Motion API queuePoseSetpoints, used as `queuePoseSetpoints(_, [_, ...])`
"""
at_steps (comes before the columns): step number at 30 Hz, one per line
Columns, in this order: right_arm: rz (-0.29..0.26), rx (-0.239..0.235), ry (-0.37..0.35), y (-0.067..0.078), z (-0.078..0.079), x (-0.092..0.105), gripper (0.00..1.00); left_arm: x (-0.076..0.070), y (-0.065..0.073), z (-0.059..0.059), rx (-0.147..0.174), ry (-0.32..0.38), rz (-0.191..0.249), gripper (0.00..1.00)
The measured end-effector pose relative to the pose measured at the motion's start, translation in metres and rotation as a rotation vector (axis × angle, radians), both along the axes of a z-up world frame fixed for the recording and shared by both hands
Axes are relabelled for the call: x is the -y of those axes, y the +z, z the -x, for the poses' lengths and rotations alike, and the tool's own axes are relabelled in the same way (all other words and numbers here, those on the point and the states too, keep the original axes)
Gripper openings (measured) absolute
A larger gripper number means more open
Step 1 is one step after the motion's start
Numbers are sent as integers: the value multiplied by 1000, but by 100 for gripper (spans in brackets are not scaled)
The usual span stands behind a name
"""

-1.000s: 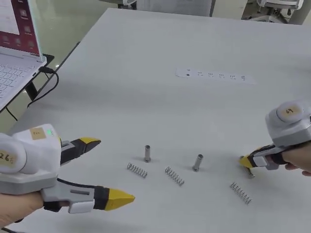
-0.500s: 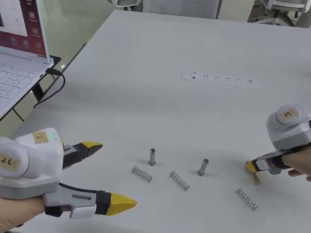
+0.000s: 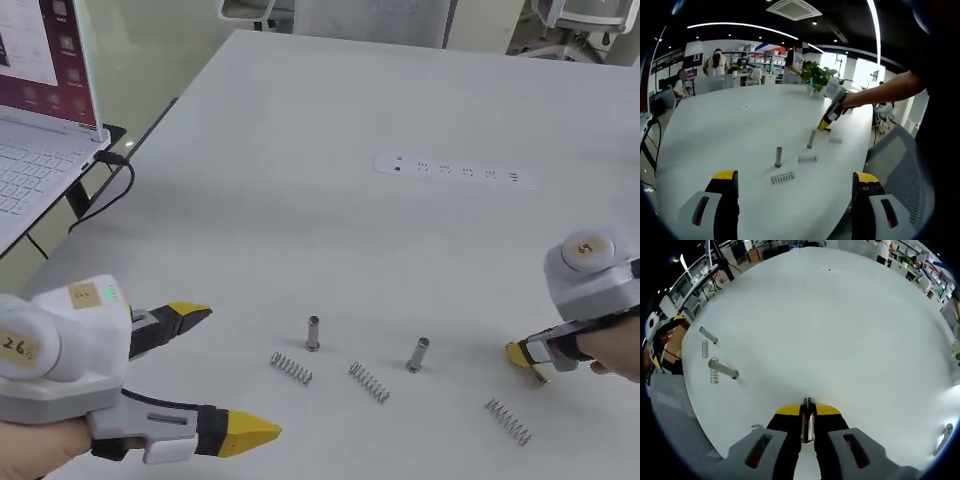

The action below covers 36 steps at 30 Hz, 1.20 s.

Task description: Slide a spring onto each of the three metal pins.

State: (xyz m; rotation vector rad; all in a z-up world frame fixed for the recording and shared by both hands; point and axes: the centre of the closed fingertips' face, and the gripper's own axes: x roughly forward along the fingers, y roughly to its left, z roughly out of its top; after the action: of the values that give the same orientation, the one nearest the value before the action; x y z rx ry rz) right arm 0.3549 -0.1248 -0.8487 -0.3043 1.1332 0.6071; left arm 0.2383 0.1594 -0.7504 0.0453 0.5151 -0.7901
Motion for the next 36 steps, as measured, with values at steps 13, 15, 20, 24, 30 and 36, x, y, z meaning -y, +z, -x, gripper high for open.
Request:
queuePoseSetpoints(13, [-49,65,-10,21,4,2,5,6,-2,1,-4,-13,2,91])
queuePoseSetpoints(15, [-58,75,-10,23,5,2,5,6,-2,1,-2,-16,2,91])
queuePoseSetpoints(20, [-70,86,-10,26,6,0,5,7,0,1,2,-15,4,90])
queuePoseSetpoints(24, [-77,99,-4,29,7,-2,5,6,0,2,3,-15,2,90])
queuePoseSetpoints(30, [-86,117,4,31,9,-2,5,5,0,4,3,-14,2,90])
queuePoseSetpoints(36, [-95,135,-6,34,5,-1,5,4,-1,4,2,-11,2,90])
